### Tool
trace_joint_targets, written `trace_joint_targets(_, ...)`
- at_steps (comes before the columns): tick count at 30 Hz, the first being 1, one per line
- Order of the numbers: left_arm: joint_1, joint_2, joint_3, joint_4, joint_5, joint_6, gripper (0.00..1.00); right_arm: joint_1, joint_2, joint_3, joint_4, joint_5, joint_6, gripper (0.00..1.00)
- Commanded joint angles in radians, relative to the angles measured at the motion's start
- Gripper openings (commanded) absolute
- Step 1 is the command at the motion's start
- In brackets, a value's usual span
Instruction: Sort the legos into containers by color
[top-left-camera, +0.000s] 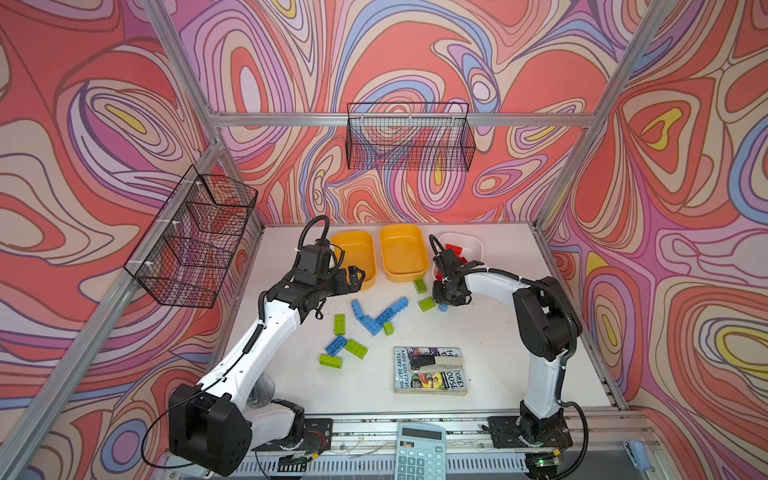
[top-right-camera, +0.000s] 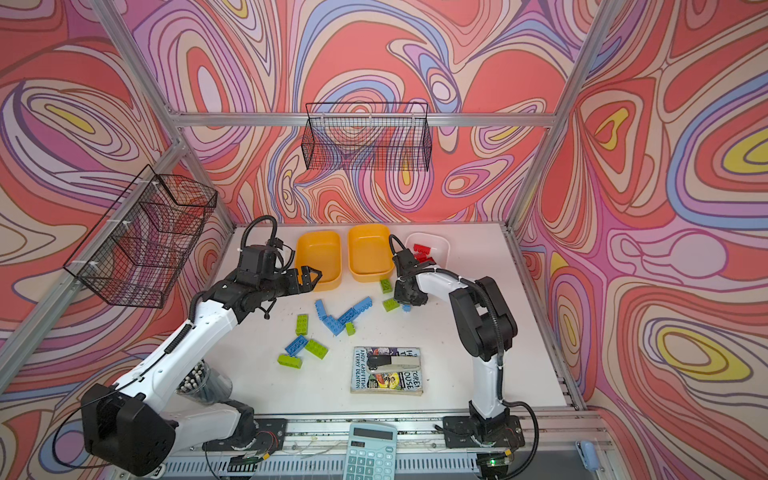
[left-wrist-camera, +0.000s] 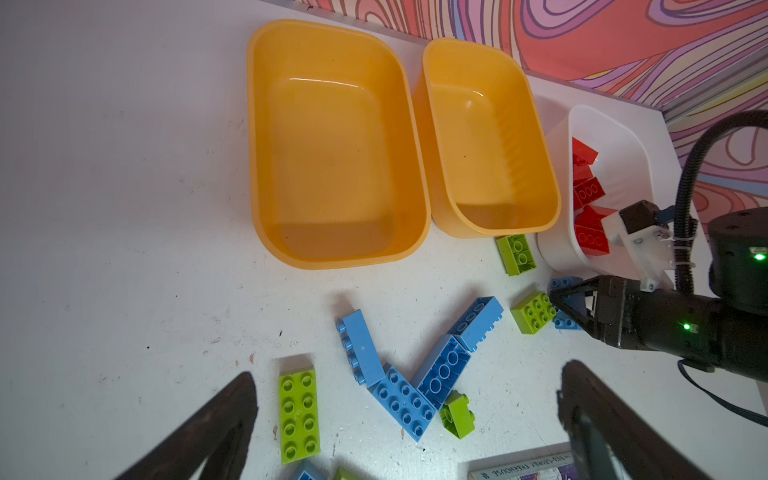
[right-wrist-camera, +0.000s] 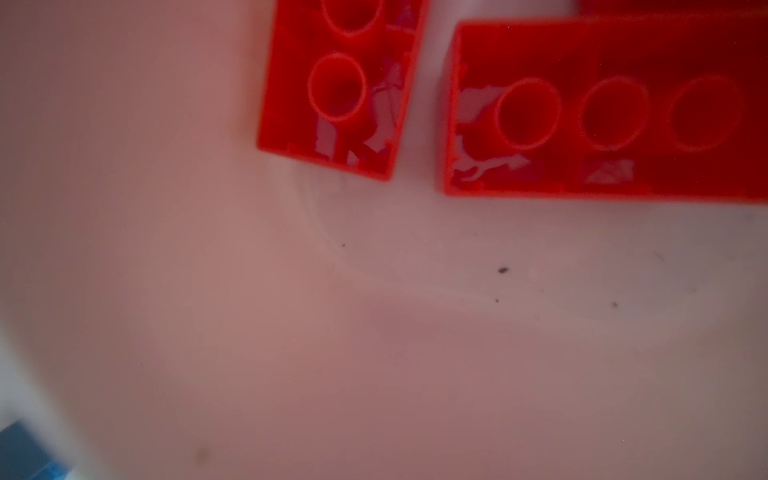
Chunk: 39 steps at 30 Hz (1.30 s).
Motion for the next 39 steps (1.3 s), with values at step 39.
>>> trace_joint_targets(39,0.045,0.642,0.908,-0.194,0.229,0.22,1.0,-0.007,0.483,0.921,-0.095,-0.231,-0.019,0.47)
